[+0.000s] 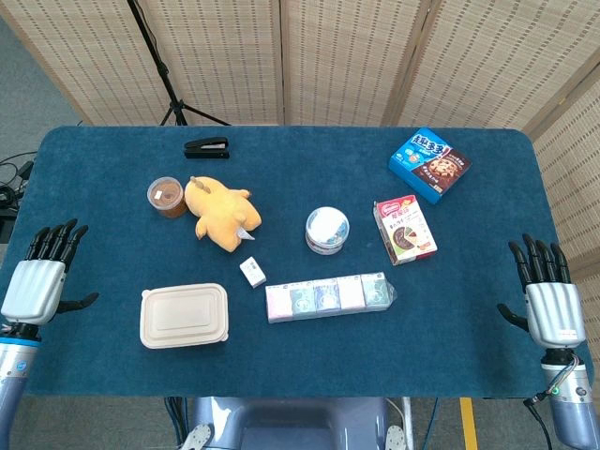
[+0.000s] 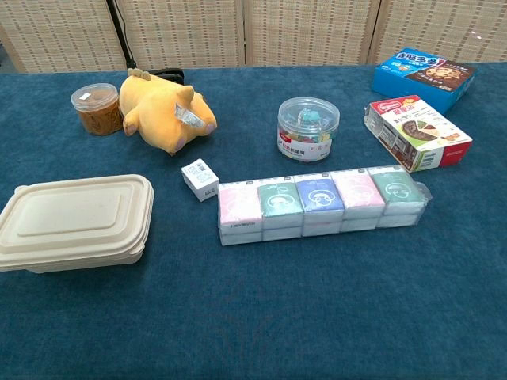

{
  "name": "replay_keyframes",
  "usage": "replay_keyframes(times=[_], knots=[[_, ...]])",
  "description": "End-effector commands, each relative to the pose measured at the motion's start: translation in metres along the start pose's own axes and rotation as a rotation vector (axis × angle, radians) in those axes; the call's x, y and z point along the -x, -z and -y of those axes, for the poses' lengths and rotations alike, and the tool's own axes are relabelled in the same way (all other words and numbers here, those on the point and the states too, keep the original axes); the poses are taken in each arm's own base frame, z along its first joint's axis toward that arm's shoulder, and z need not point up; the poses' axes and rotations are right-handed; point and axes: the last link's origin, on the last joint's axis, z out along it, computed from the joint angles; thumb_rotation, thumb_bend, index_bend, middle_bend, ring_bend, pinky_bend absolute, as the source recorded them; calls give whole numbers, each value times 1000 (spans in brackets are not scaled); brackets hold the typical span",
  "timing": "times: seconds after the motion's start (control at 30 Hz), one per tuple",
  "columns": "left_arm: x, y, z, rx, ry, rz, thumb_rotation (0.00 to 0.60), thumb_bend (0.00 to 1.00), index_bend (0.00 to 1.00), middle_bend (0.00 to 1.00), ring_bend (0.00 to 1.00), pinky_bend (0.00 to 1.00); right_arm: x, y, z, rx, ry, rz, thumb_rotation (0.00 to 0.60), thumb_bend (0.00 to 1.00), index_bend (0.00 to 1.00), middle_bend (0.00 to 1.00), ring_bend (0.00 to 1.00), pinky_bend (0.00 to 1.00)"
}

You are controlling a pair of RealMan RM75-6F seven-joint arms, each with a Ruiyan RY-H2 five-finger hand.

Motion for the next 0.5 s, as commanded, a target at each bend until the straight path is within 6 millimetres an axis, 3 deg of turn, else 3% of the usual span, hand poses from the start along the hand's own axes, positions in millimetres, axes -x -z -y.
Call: replay_keyframes(times=[0.03,0.5], knots=[[0,-1,0,8,-31,-3,600,0,0,0,0,0,1,0,0,0,-4,7,600,0,0,0,0,0],[4,-5,-3,147,-24,25,600,0,0,0,0,0,4,-1,0,3,-33,36,600,0,0,0,0,0]])
